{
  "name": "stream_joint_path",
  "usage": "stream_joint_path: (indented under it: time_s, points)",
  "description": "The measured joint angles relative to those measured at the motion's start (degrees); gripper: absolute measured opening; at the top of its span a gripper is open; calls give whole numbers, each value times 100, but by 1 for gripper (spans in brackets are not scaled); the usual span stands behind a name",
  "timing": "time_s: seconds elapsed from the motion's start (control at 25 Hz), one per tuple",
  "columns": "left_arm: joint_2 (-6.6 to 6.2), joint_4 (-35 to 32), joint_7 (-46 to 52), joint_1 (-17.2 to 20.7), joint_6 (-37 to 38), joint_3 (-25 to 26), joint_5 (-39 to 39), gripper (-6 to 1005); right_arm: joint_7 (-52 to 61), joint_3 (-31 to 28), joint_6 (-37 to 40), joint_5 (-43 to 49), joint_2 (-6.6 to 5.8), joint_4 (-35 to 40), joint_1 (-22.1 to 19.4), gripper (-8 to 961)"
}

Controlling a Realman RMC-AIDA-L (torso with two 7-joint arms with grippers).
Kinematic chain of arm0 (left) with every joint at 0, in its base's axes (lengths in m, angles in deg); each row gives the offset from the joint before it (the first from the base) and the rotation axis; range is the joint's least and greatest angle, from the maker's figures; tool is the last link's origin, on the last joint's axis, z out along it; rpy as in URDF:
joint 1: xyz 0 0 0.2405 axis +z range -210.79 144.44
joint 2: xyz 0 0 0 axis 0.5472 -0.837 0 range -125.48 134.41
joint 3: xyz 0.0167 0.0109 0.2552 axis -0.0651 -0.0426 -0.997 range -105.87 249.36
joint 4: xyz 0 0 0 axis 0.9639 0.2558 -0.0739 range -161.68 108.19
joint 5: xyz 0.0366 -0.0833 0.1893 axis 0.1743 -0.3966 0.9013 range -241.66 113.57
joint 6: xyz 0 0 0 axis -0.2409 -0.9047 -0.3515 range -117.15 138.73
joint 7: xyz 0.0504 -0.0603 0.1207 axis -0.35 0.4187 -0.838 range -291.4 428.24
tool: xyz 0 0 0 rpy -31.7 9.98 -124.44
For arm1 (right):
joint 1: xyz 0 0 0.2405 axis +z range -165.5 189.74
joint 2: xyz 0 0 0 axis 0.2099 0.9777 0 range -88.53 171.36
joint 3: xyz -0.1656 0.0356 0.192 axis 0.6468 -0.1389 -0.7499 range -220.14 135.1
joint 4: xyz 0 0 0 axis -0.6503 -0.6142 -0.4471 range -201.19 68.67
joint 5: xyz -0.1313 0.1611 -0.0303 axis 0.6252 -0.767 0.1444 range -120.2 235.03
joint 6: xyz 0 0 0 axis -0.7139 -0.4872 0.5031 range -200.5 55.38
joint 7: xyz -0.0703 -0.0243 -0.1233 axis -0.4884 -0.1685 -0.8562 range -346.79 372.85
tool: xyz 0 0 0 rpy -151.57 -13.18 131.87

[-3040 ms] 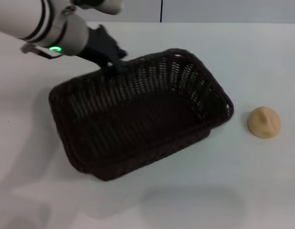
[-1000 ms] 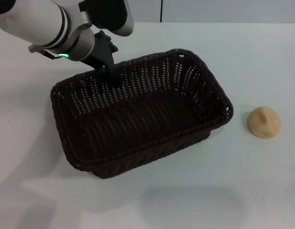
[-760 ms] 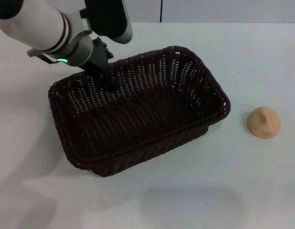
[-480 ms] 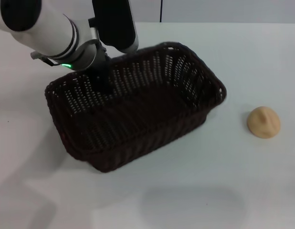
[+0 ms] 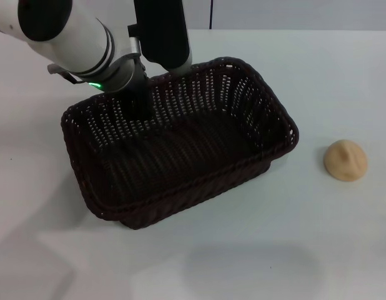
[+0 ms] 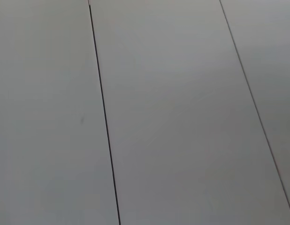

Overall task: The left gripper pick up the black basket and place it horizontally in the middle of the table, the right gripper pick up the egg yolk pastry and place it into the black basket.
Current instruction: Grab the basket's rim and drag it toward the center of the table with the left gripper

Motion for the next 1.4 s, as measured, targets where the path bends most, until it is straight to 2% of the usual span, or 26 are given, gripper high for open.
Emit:
stream_joint_path:
  time_s: [0.28,0.4,0.92,1.4]
  points:
    - [8,269,-303,90,-66,-121,-146,539,0,0,4,0,0,0,-8,815]
    - [9,453,-748,161,-66,-134,-467,520,0,0,8,0,2,0,-12,815]
    - [0,425,-1796,149,-62,-175,-1424,478,0,17,55,0,9,0,-10,815]
    - [24,405,-1693,195,192,-368,-1623,464,0,72,125,0,16,0,4,815]
